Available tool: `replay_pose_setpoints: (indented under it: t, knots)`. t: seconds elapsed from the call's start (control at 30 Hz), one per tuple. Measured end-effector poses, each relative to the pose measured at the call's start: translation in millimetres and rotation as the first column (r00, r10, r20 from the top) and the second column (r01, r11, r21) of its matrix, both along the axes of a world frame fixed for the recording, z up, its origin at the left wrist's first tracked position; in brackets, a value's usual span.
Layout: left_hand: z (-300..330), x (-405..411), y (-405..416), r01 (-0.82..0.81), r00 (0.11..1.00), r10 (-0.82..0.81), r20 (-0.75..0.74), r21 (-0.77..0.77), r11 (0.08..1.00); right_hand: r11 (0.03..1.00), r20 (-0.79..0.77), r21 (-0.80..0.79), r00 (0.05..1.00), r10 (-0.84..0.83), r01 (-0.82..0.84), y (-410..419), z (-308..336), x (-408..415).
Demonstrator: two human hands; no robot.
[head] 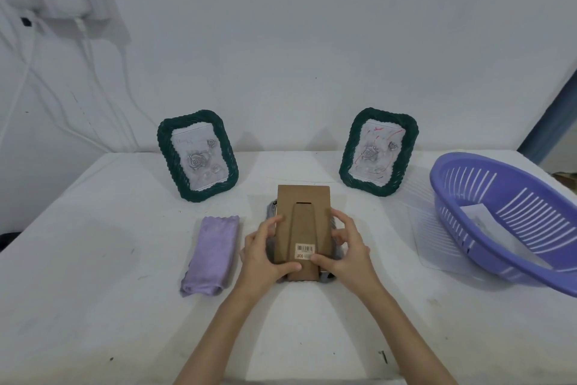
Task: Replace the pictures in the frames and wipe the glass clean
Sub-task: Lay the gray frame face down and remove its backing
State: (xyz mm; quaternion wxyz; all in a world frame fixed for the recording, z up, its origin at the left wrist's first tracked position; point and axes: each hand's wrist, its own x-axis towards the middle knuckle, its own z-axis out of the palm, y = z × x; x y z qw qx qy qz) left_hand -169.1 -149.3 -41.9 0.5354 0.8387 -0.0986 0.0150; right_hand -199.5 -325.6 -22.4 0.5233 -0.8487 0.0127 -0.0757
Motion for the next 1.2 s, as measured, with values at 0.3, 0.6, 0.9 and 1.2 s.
replay_pose_setpoints:
  t: [0.3, 0.6, 0.9, 1.2]
  knots:
    - [2, 10, 8, 0.003, 0.999, -0.001, -0.042, 0.052, 0.999, 0.952, -0.079, 0.305, 0.997, 0.010, 0.015, -9, 5, 8]
    - [-1, 9, 13, 0.079, 0.996, -0.050, -0.070, 0.516, 0.853, 0.962, -0.156, 0.110, 0.960, -0.232, 0.251, -81, 11, 10]
    - [-4, 12, 7, 0.004, 1.000, 0.010, -0.023, 0.548, 0.837, 0.878, -0.215, -0.463, 0.945, -0.247, 0.124, -77, -6, 11]
    - [-3, 18, 10, -0.025, 0.999, 0.042, -0.016, 0.570, 0.821, 0.846, 0.098, -0.458, 0.962, -0.257, 0.273, -46, -6, 9]
